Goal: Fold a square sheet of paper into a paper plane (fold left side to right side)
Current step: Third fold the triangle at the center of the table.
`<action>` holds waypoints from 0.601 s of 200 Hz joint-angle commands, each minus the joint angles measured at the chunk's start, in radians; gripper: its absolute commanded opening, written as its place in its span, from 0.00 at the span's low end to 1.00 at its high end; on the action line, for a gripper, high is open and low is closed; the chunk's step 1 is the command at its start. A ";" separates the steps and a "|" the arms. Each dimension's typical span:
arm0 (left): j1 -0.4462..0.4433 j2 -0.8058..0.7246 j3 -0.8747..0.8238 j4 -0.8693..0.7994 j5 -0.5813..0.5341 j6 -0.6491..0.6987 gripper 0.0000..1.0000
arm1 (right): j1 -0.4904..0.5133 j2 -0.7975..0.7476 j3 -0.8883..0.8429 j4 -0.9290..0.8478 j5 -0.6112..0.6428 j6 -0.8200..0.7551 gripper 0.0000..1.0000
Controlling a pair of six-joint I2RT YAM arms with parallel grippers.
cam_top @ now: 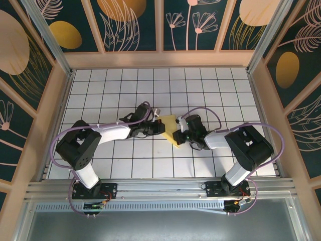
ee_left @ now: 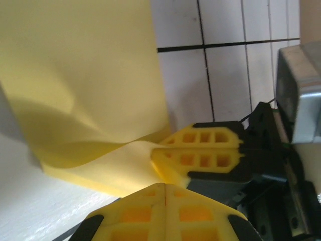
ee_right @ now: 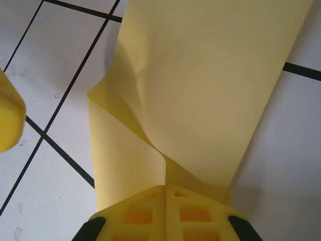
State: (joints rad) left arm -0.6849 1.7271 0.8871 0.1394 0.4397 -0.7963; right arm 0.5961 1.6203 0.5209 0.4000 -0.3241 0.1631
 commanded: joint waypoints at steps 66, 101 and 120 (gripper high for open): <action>-0.001 0.112 0.036 0.072 0.013 -0.027 0.01 | -0.005 0.028 -0.016 -0.052 0.000 -0.009 0.00; -0.001 0.126 0.036 0.072 0.009 -0.027 0.01 | -0.005 0.026 -0.016 -0.052 0.003 -0.009 0.00; -0.001 0.135 0.039 0.068 0.005 -0.026 0.01 | -0.005 0.026 -0.015 -0.052 0.003 -0.008 0.00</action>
State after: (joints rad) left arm -0.6849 1.8427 0.9039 0.1837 0.4412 -0.8173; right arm 0.5961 1.6203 0.5209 0.4000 -0.3241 0.1631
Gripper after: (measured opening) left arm 0.055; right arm 0.052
